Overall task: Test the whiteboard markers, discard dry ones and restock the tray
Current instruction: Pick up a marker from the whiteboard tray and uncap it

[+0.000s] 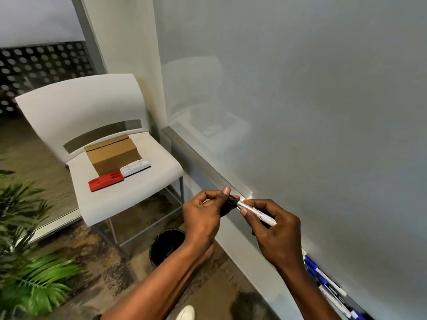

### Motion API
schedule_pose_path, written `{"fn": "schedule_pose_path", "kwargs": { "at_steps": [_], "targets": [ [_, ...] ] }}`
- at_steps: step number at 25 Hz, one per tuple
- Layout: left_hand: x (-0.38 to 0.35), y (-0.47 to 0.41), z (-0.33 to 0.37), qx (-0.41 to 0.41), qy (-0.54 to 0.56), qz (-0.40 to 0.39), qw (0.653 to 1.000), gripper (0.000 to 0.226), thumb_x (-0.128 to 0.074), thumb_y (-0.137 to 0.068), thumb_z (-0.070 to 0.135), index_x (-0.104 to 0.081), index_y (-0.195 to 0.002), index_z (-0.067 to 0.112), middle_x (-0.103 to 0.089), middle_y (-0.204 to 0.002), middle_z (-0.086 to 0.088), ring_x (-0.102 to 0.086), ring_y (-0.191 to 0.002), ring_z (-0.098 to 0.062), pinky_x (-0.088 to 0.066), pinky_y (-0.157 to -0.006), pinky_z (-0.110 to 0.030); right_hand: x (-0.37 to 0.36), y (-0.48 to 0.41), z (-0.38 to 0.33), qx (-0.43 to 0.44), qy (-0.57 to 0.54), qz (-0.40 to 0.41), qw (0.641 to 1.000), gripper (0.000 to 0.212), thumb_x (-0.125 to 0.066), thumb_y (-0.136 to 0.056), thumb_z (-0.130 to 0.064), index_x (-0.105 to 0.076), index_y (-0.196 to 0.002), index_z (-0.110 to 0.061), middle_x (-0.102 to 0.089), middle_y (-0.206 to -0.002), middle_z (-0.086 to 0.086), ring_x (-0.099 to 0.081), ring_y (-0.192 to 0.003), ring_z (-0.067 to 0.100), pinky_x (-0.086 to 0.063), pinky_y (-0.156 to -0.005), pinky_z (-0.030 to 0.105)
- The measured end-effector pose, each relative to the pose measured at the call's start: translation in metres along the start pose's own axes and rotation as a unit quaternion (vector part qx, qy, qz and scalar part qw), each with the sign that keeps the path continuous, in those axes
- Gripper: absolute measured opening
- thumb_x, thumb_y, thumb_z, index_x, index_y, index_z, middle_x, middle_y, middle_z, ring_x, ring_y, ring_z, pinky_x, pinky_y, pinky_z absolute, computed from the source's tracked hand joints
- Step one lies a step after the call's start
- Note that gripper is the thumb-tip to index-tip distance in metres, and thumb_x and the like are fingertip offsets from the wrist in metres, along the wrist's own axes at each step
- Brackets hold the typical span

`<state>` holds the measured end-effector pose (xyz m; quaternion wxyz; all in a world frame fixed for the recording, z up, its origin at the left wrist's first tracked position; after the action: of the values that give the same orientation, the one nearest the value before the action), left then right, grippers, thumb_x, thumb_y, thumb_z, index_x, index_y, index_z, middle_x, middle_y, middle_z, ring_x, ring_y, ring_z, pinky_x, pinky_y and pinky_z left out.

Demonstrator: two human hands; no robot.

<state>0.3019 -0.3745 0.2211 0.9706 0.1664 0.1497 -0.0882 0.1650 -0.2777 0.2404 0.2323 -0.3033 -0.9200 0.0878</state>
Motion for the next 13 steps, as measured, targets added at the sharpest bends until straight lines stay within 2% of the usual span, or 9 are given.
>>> {"fn": "schedule_pose_path", "kwargs": {
  "at_steps": [3,8,10,13],
  "targets": [
    [0.004,0.014,-0.015,-0.013,0.006,0.03,0.999,0.017,-0.078,-0.095,0.012,-0.077,-0.099,-0.004,-0.083,-0.09,-0.015,-0.083,-0.088,-0.029,-0.067,-0.086,-0.039,0.0,0.013,0.015,-0.03,-0.025,-0.018,0.999,0.016,-0.08,-0.087,-0.035,-0.079,-0.102,-0.031,-0.078,-0.089,-0.017,-0.076,-0.078,0.014,-0.061,-0.059,0.023],
    [0.021,0.028,-0.038,-0.035,0.002,0.074,0.997,0.017,-0.079,-0.095,0.01,-0.076,-0.097,-0.006,-0.082,-0.09,-0.018,-0.082,-0.087,-0.034,-0.067,-0.083,-0.041,-0.011,0.032,0.031,-0.093,-0.063,-0.038,0.993,0.006,-0.082,-0.09,-0.024,-0.082,-0.096,-0.025,-0.07,-0.067,-0.018,-0.067,-0.061,0.005,-0.048,-0.054,0.012],
    [0.028,0.028,-0.044,-0.041,-0.009,0.085,0.995,0.018,-0.079,-0.095,0.01,-0.075,-0.098,-0.007,-0.082,-0.089,-0.018,-0.082,-0.086,-0.033,-0.067,-0.078,-0.037,-0.017,0.034,0.035,-0.12,-0.085,-0.042,0.988,0.003,-0.082,-0.09,-0.024,-0.083,-0.093,-0.024,-0.068,-0.062,-0.017,-0.062,-0.055,0.004,-0.046,-0.052,0.013],
    [0.042,0.018,-0.047,-0.046,-0.034,0.096,0.994,0.019,-0.078,-0.096,0.01,-0.075,-0.098,-0.008,-0.082,-0.086,-0.015,-0.082,-0.081,-0.027,-0.065,-0.071,-0.029,-0.034,0.034,0.042,-0.147,-0.1,-0.06,0.982,0.002,-0.081,-0.09,-0.023,-0.082,-0.092,-0.023,-0.071,-0.065,-0.009,-0.063,-0.054,0.007,-0.049,-0.051,0.018]
  ]
}}
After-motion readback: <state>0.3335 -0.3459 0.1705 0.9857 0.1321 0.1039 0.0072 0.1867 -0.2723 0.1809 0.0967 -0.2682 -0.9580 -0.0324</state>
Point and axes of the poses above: each hand's wrist, its own y-axis away from the middle knuckle, its own x-axis out of the back of the hand, z = x × y, the point moved 4 cm from there along -y, towards the middle knuckle
